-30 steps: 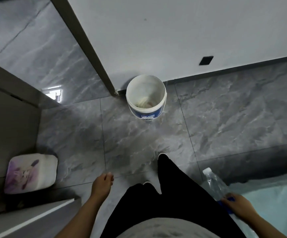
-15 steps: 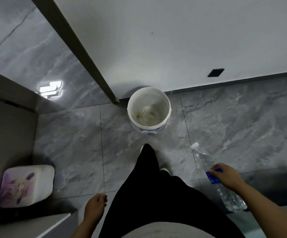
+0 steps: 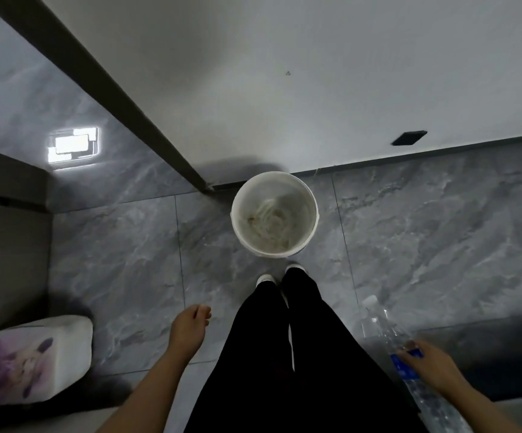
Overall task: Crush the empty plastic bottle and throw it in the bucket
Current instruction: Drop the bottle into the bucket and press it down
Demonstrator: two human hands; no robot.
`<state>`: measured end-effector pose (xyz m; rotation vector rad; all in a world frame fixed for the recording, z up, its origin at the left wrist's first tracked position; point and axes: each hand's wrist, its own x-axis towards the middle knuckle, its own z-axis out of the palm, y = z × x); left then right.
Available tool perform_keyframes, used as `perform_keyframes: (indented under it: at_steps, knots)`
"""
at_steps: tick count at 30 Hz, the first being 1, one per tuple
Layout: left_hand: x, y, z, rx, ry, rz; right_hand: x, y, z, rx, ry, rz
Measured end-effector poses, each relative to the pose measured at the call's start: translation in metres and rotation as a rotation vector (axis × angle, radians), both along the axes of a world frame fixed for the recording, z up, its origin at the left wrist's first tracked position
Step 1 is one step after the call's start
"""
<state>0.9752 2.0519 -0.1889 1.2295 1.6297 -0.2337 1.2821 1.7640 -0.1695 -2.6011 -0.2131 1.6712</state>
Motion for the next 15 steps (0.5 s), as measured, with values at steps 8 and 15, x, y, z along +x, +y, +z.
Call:
perform_keyframes:
  at_steps: [8,15]
  knots:
    - [0.073,0.035,-0.046,0.076,0.025,0.127,0.058,0.118,-0.046,0.183,-0.011,0.080]
    - [0.118,0.079,-0.155,0.193,0.155,0.074,0.081,0.234,-0.130,0.363,0.015,0.102]
